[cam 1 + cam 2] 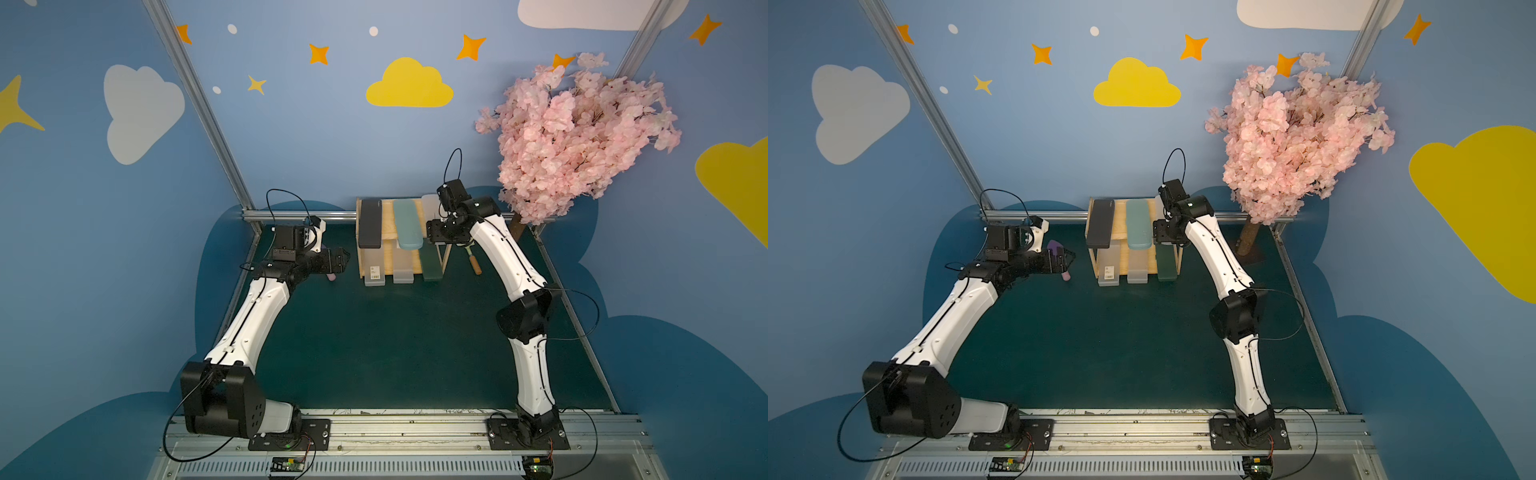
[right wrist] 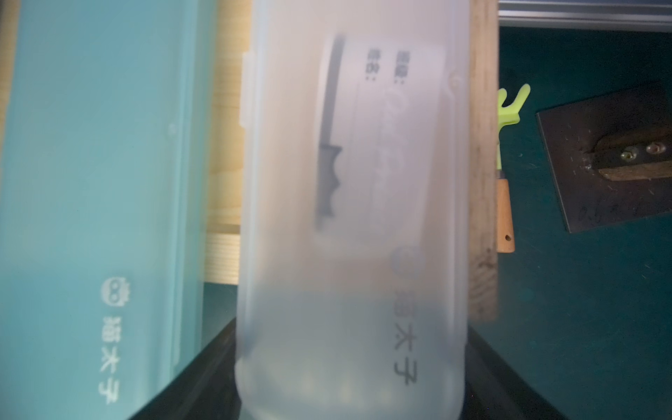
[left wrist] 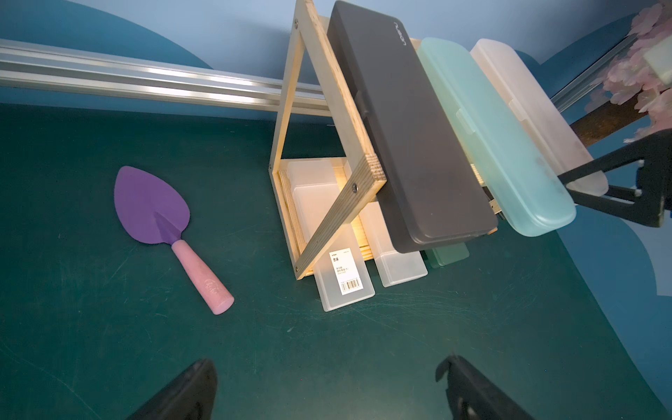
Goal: Remove the pencil cases from the shelf
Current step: Pick up the pencil case from the shelf, then place the pencil case at the center of the board.
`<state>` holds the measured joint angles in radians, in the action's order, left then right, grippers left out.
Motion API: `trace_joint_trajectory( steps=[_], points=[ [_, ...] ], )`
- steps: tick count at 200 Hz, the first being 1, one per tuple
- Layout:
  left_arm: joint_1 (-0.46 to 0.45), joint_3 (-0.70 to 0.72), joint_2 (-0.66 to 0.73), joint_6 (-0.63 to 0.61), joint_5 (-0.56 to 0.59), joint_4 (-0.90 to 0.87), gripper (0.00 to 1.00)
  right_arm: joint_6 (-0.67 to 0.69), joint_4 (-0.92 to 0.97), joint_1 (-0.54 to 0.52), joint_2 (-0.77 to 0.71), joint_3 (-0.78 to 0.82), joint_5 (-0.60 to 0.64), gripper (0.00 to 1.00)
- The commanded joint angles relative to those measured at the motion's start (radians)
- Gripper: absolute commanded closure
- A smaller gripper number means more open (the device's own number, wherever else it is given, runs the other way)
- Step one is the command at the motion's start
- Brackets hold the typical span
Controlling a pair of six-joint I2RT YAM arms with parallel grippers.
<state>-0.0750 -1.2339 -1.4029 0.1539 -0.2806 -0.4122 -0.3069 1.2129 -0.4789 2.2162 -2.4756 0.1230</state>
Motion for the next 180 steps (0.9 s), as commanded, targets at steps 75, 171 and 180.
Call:
trace_joint_trajectory(
  steps=[75, 171, 180],
  points=[
    [-0.006, -0.026, 0.029, -0.001, -0.025, -0.032, 0.00, -0.023, 0.043, -0.044, -0.312, 0.278, 0.077, 0.27],
    [-0.022, -0.011, 0.103, 0.030, -0.040, -0.060, 0.00, -0.163, 0.013, -0.127, -0.836, 0.849, 0.088, 0.27],
    [-0.025, -0.002, 0.113, 0.035, -0.041, -0.060, 0.00, -0.184, 0.005, -0.135, -0.908, 0.925, 0.094, 0.27]
  ],
)
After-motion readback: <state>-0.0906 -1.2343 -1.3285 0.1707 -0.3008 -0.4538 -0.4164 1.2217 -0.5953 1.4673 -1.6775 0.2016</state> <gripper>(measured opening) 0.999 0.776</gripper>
